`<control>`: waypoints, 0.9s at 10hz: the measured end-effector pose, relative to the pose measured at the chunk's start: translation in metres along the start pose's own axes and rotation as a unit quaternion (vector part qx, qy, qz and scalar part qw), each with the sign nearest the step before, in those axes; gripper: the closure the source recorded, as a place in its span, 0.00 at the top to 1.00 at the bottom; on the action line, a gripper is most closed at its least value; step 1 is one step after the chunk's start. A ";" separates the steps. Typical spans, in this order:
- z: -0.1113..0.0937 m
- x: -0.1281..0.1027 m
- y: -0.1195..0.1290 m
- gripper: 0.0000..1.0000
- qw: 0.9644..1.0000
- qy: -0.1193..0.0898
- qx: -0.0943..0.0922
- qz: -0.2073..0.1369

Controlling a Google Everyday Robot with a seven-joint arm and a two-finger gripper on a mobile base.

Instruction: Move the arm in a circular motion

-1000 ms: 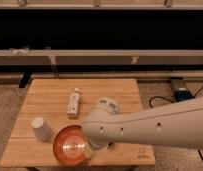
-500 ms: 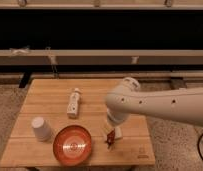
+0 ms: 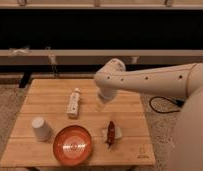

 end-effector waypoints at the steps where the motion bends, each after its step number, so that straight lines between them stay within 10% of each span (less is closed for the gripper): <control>1: 0.003 -0.023 0.000 0.73 1.000 -0.007 0.004 -0.017; 6: 0.009 -0.145 0.030 0.73 0.992 -0.031 0.001 -0.122; 9: 0.004 -0.207 0.072 0.73 0.982 -0.041 -0.010 -0.186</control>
